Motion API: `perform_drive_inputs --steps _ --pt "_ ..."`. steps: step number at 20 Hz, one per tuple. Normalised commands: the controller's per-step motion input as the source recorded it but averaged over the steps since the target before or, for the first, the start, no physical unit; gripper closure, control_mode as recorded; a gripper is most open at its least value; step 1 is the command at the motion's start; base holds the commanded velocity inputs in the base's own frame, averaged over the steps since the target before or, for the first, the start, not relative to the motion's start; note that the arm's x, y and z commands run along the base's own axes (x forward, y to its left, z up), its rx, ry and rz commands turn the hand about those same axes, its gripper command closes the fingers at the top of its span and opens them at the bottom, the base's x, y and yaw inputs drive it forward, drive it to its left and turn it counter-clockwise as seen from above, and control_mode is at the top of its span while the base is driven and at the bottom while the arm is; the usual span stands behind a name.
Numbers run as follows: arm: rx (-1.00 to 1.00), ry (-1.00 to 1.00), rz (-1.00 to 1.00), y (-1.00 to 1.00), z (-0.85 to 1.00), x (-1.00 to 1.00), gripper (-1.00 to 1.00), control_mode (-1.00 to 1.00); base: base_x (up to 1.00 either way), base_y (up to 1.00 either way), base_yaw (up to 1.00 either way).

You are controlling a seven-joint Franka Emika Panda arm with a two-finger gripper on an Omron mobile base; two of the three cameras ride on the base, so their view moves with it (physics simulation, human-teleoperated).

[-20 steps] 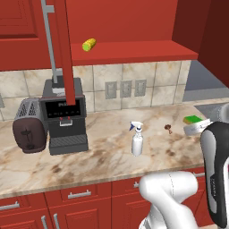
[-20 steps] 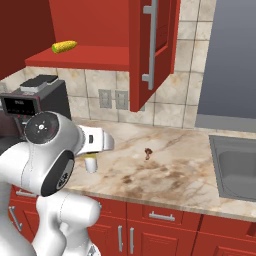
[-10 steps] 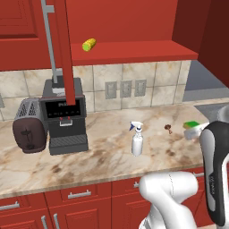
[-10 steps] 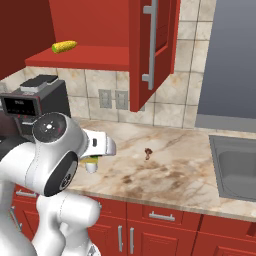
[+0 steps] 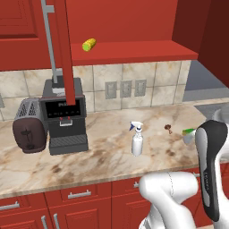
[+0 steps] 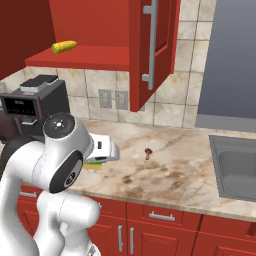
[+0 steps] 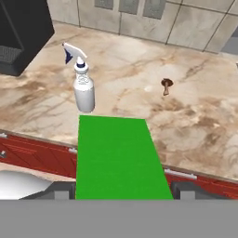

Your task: Pick the spray and sponge from the cabinet and place them on the counter.

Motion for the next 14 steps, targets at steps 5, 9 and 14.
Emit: perform_drive_inputs --steps 5,9,14 --pt "-0.02 -0.02 0.0 0.04 -0.51 0.13 1.0 -1.0 0.0 0.0 0.0" --pt "-0.01 -0.03 0.0 0.14 -0.57 0.23 1.0 -1.0 0.0 0.0 0.0" --pt "-0.02 -0.04 0.0 0.19 -0.62 0.32 1.0 -1.0 0.0 0.0 0.0"
